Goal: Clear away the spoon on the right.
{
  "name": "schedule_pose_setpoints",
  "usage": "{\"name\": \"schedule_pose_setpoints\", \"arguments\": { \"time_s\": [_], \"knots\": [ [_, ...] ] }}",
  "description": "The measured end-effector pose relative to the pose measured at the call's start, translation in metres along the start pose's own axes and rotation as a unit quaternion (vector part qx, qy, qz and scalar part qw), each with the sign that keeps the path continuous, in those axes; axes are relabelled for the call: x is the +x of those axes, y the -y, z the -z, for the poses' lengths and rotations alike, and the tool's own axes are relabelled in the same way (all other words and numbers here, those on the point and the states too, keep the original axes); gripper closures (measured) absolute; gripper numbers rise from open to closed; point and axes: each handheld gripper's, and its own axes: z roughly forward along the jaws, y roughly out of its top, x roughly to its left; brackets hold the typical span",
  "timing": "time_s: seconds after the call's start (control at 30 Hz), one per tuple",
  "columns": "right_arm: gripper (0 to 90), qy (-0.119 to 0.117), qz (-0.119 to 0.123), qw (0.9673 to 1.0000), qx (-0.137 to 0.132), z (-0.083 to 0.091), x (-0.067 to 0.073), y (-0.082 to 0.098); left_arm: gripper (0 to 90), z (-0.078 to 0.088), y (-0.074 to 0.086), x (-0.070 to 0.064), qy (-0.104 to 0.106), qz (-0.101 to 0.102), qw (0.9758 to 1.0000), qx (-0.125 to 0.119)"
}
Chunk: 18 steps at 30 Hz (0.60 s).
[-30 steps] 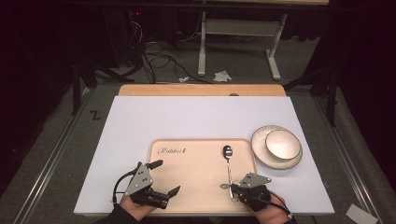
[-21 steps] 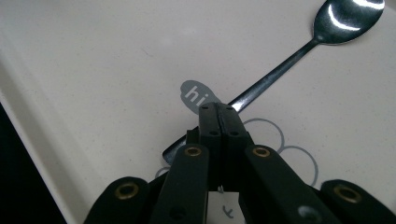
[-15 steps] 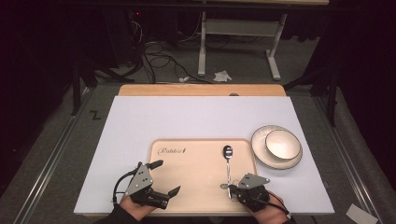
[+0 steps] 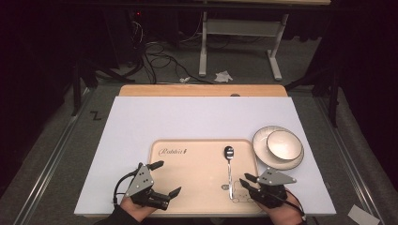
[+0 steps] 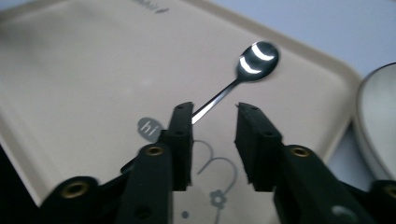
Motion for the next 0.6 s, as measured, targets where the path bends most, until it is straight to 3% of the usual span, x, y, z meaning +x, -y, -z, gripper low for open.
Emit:
{"name": "schedule_pose_setpoints", "arguments": {
  "time_s": [0.17, 0.33, 0.47, 0.6],
  "knots": [
    [46.4, 0.004, -0.003, 0.9999, -0.009, 0.004, -0.003, 0.000, 0.0, 0.000, 0.000, 0.000, 0.000, 0.001, 1.0000, -0.002],
    [26.2, 0.015, -0.021, 0.9987, -0.043, 0.018, -0.014, 0.000, 0.0, 0.000, 0.000, 0.000, 0.000, 0.000, 1.0000, -0.001],
    [13.8, 0.031, -0.043, 0.9951, -0.083, 0.036, -0.025, 0.004, 0.0, 0.000, 0.000, 0.000, -0.002, 0.000, 1.0000, 0.000],
    [6.2, 0.053, -0.068, 0.9885, -0.124, 0.053, -0.037, 0.009, 0.0, -0.001, 0.001, -0.001, -0.003, -0.002, 1.0000, 0.004]
  ]
}}
